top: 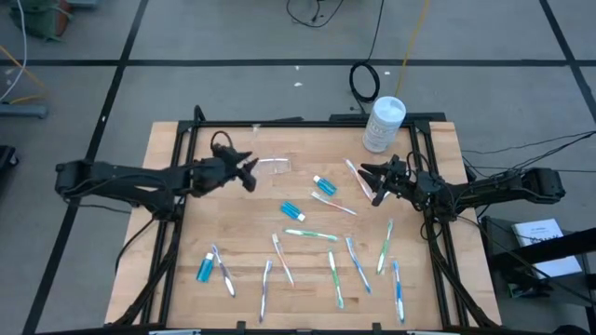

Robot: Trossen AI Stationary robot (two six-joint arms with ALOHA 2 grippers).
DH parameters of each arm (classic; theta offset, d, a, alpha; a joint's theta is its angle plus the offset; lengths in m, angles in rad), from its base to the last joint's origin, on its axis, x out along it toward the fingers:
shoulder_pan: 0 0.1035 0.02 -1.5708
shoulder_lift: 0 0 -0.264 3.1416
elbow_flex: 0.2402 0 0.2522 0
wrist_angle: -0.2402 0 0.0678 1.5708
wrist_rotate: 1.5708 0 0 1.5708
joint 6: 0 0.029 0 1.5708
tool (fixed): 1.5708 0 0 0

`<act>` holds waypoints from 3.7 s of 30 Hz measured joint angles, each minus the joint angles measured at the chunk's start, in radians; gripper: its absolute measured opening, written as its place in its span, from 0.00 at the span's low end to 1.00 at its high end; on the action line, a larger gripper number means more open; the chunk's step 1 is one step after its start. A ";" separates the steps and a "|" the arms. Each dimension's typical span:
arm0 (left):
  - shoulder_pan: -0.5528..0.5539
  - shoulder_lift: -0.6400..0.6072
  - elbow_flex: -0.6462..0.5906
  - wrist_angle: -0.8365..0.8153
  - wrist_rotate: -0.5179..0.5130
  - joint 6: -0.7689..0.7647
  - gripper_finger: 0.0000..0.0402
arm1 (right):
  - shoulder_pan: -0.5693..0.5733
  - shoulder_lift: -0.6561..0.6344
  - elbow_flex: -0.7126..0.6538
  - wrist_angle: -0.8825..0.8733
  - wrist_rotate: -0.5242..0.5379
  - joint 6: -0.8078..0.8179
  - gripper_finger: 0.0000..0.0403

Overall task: Pick & Place toothbrushing station
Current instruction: Put the blue mouthwash into the transparent organizer

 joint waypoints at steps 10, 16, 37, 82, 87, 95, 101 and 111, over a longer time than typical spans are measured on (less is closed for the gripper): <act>-0.053 -0.031 0.000 -0.102 0.283 -0.040 0.35 | 0.000 0.002 0.000 -0.006 -0.036 0.024 0.28; -0.059 0.019 0.000 -0.099 0.268 -0.041 0.34 | 0.024 0.092 0.011 0.072 -0.103 0.037 0.28; -0.056 0.058 0.000 0.081 0.263 0.119 0.34 | 0.237 0.996 0.592 0.070 -0.062 -0.025 0.28; -0.059 0.058 0.000 0.079 0.407 0.118 0.34 | 0.261 1.253 0.705 -0.013 -0.002 -0.011 0.25; -0.060 0.058 0.000 0.080 0.573 0.107 0.34 | 0.261 1.243 0.705 -0.009 -0.018 -0.083 0.23; -0.097 0.058 0.000 0.092 0.611 0.093 0.46 | 0.270 1.181 0.702 -0.038 -0.037 -0.264 0.23; -0.098 0.068 0.000 0.175 0.692 0.012 0.58 | 0.282 1.100 0.703 -0.048 -0.048 -0.661 0.23; -0.098 0.328 0.332 -0.197 0.814 0.006 0.61 | 0.290 1.025 0.703 -0.067 -0.051 -1.209 0.23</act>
